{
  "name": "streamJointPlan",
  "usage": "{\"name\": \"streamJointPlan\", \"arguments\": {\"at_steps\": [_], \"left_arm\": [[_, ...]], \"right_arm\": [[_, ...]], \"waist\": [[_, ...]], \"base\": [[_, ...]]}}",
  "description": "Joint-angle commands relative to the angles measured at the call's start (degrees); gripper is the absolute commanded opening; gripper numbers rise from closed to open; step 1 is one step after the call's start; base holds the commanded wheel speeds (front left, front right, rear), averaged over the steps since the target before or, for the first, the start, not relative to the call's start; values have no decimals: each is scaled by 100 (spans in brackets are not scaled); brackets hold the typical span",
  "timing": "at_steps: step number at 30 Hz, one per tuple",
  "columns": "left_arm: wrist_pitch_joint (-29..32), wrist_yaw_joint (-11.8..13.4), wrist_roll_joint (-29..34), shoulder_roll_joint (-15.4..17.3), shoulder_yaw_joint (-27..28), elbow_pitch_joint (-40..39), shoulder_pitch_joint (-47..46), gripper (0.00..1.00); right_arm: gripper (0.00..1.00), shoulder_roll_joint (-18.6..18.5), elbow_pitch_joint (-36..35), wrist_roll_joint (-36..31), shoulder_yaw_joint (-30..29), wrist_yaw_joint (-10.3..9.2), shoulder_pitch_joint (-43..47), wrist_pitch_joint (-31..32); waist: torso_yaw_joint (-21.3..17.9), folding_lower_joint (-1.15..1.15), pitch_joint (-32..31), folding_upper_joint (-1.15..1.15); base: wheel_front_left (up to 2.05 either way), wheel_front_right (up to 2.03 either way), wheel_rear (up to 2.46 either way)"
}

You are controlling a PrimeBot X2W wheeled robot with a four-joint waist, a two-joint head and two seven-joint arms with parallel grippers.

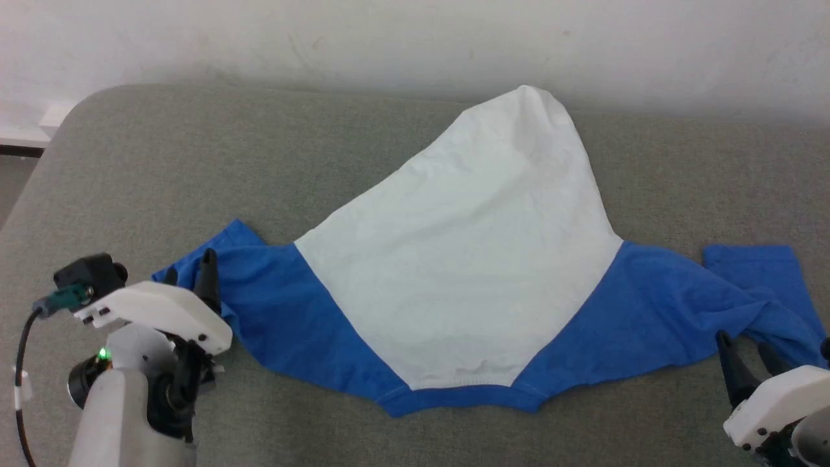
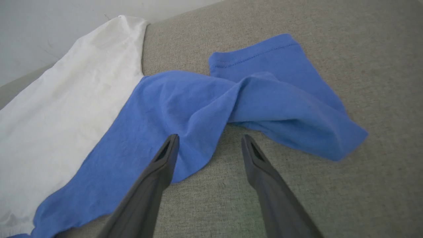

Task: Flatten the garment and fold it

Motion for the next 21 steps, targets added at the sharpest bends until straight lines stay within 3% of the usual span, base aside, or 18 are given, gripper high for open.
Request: {"name": "streamJointPlan", "arguments": {"at_steps": [1,9,12,21], "left_arm": [[-3,-25,-122,-140,32,-412,348,100],[813,153,-490,-540,-398,-1854,1734,100],[778,211,-487,-590,-502,-1770,1844,100],[289,-105,-67,-467,-932,-530,1303,100]], "right_arm": [[100,11,36,-19,14,-5,33,-46],[100,12,143,45,112,-5,73,-110],[100,12,146,28,137,-5,24,-113],[100,12,155,4,187,-5,-48,-105]], "waist": [[57,0,-71,0],[225,0,-99,0],[260,0,-68,0],[148,0,12,0]], "base": [[0,0,0],[0,0,0],[0,0,0],[0,0,0]]}}
